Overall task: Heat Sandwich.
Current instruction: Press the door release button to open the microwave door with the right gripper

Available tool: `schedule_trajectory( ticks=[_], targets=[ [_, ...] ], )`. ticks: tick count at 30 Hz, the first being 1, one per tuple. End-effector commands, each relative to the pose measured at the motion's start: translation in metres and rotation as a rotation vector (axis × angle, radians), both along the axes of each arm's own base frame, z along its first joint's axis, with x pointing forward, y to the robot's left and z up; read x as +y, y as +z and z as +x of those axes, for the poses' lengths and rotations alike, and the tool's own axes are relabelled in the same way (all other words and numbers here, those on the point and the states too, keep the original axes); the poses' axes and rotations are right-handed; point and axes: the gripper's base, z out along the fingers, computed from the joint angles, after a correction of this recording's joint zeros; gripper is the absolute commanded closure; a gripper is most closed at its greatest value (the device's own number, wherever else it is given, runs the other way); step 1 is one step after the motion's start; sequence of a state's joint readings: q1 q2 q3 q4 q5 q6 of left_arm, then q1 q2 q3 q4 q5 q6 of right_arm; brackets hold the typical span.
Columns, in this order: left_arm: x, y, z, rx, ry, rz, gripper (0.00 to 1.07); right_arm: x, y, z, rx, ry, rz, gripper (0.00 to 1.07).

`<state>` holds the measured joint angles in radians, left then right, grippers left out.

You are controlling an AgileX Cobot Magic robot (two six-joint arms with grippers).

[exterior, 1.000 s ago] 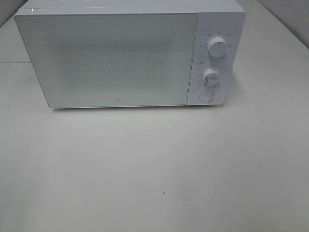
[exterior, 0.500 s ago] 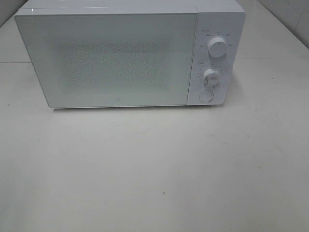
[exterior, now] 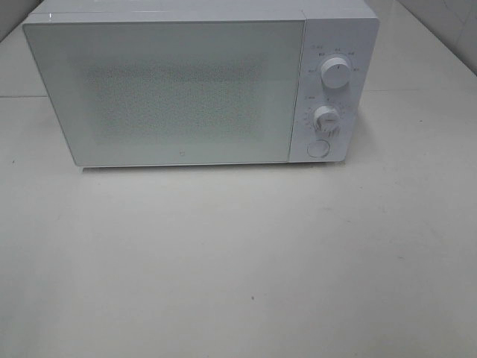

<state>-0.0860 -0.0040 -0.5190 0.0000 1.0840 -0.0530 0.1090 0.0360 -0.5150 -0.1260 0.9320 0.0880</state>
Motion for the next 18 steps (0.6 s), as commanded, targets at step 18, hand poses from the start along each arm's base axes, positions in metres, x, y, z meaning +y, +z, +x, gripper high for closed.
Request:
schedule_trajectory(
  ticks=[18],
  targets=[
    [0.000, 0.001, -0.002, -0.029, 0.005, -0.007, 0.09, 0.014, 0.018, 0.092, -0.122, 0.062, -0.009, 0.32]
  ],
)
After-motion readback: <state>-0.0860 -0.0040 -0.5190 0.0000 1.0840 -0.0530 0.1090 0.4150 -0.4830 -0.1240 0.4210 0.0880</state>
